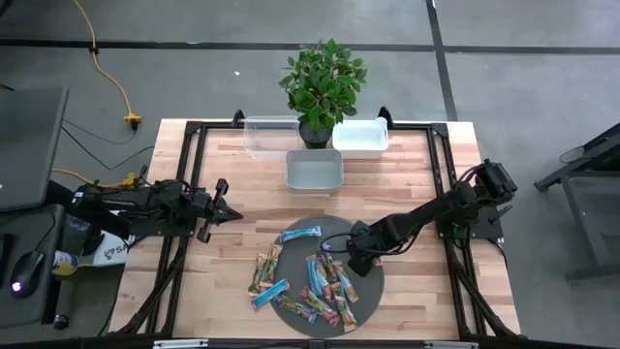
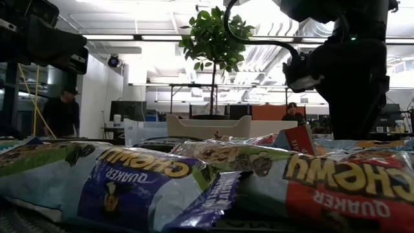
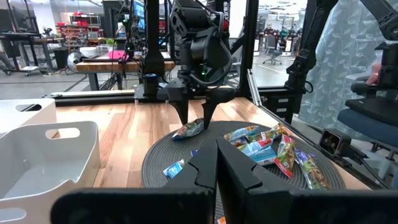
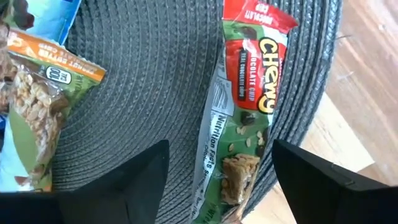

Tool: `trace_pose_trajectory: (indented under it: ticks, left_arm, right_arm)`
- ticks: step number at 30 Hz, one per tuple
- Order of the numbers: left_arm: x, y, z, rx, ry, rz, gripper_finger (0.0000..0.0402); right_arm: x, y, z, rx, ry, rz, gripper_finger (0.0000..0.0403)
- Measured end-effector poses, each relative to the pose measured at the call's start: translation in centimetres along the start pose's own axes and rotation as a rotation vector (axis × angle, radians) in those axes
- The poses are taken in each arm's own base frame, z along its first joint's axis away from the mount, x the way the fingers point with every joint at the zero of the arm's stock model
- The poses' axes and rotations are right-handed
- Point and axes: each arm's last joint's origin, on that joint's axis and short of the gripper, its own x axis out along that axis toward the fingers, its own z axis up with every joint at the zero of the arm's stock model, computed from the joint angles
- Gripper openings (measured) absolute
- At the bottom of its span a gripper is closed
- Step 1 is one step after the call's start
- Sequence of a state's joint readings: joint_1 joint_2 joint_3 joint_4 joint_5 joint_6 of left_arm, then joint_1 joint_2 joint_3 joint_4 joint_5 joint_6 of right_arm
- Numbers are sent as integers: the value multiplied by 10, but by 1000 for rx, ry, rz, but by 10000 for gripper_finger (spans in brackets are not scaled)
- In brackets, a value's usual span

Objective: Pick and place Granola Bars by type
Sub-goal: Put the red granola bar into the white bin

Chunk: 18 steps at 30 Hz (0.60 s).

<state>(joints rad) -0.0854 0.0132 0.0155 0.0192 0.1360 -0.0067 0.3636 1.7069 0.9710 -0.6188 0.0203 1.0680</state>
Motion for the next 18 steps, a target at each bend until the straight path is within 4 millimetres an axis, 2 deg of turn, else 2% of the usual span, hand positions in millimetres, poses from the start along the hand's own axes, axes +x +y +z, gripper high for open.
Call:
trace_pose_trajectory:
  ticks: [18]
  left_arm:
    - [0, 0, 0, 0, 0, -1, 1]
  right_arm:
    - [0, 6, -17, -86, -9, -29, 235]
